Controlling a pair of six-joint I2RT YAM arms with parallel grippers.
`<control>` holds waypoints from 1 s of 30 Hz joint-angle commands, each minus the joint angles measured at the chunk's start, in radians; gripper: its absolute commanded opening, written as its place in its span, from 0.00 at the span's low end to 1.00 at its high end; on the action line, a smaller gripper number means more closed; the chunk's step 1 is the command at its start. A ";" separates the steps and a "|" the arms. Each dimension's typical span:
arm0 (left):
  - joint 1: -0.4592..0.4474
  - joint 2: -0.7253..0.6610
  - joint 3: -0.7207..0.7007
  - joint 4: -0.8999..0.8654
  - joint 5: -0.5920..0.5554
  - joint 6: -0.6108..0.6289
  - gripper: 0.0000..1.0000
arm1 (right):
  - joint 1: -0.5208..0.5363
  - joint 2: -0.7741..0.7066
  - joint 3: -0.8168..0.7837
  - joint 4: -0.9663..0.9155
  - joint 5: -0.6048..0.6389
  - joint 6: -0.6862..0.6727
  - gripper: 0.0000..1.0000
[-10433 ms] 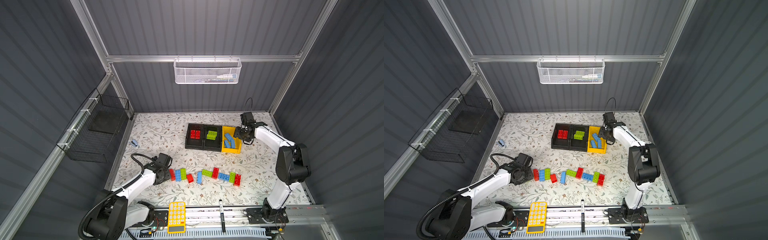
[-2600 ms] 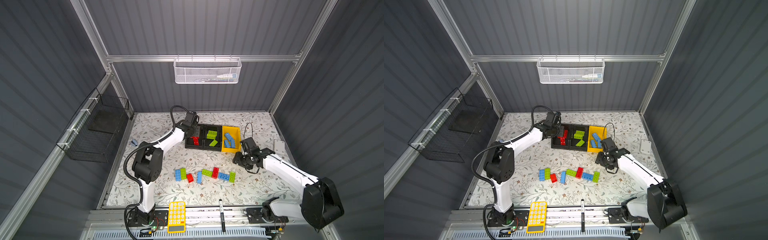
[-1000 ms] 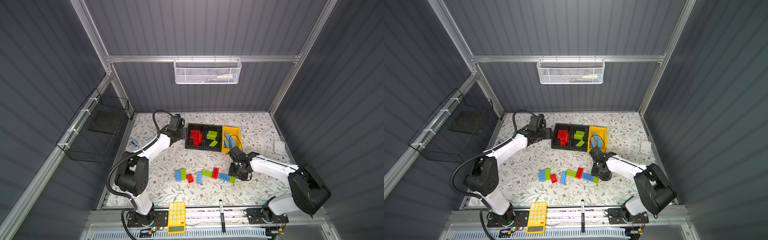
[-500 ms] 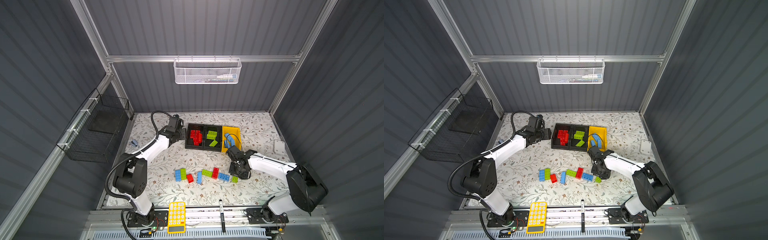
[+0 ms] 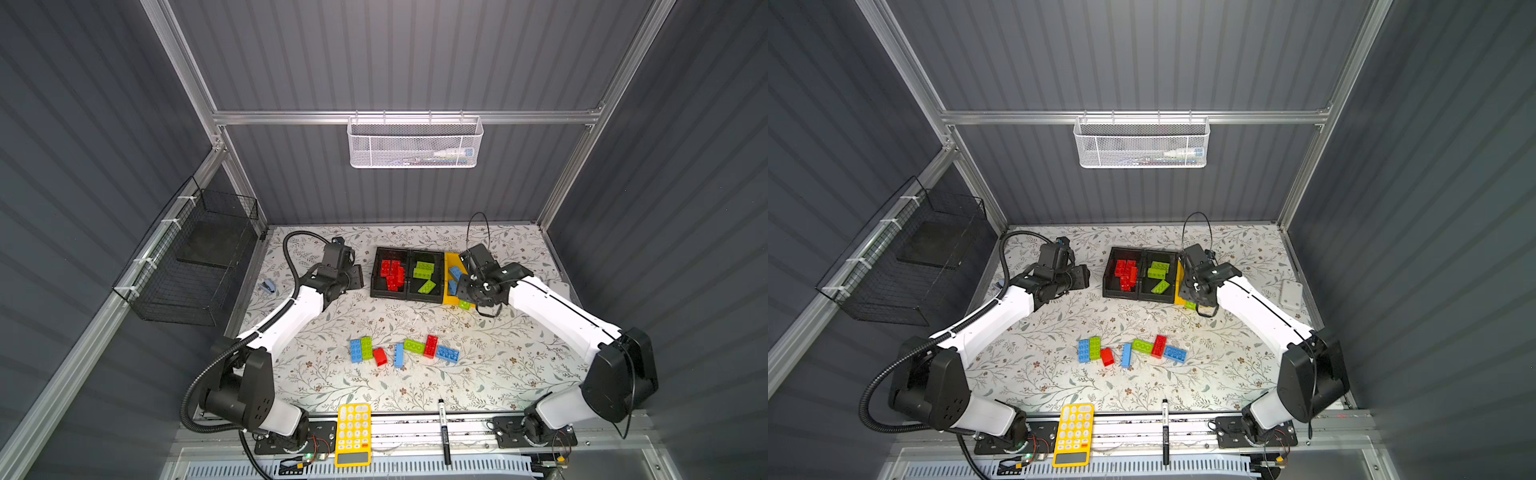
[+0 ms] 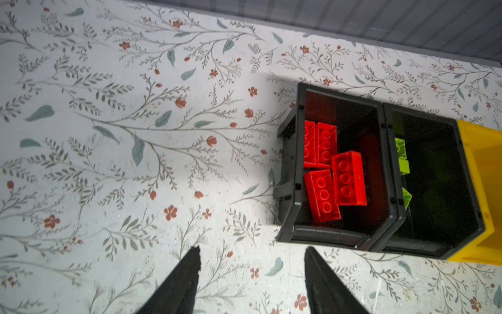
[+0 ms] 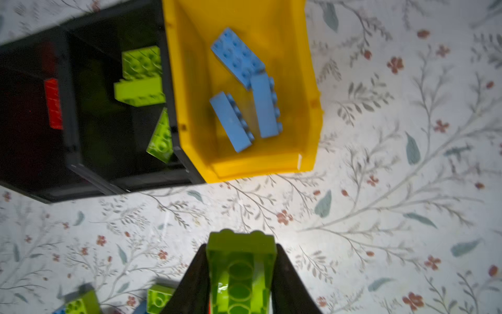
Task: Sort the legos into containers by color
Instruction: Pick up the lego from the bottom-center of the table, then place the lego in the container.
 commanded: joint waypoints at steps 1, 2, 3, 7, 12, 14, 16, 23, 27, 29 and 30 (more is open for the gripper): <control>0.006 -0.054 -0.047 -0.037 -0.014 -0.058 0.63 | 0.001 0.095 0.088 0.056 -0.045 -0.041 0.28; 0.006 -0.067 -0.059 -0.045 -0.017 -0.068 0.63 | 0.001 0.125 0.114 0.077 -0.066 -0.042 0.28; 0.006 -0.083 -0.070 -0.052 -0.020 -0.078 0.63 | 0.003 0.153 0.143 0.095 -0.084 -0.048 0.28; 0.005 -0.129 -0.099 -0.091 -0.028 -0.115 0.62 | 0.009 0.266 0.247 0.102 -0.110 -0.082 0.29; 0.005 -0.214 -0.179 -0.115 -0.029 -0.184 0.62 | 0.004 0.392 0.319 0.117 -0.148 -0.101 0.29; 0.005 -0.240 -0.211 -0.123 -0.017 -0.209 0.63 | 0.004 0.434 0.348 0.119 -0.169 -0.101 0.29; 0.003 -0.266 -0.242 -0.131 -0.008 -0.232 0.64 | 0.003 0.466 0.369 0.130 -0.185 -0.098 0.29; -0.006 -0.338 -0.315 -0.160 0.003 -0.283 0.65 | 0.004 0.547 0.425 0.135 -0.216 -0.088 0.30; -0.012 -0.352 -0.335 -0.169 0.000 -0.293 0.66 | 0.006 0.574 0.440 0.135 -0.239 -0.080 0.31; -0.018 -0.354 -0.343 -0.170 0.001 -0.299 0.67 | 0.008 0.582 0.443 0.134 -0.251 -0.075 0.34; -0.021 -0.354 -0.347 -0.167 0.000 -0.301 0.67 | 0.007 0.586 0.443 0.134 -0.255 -0.073 0.37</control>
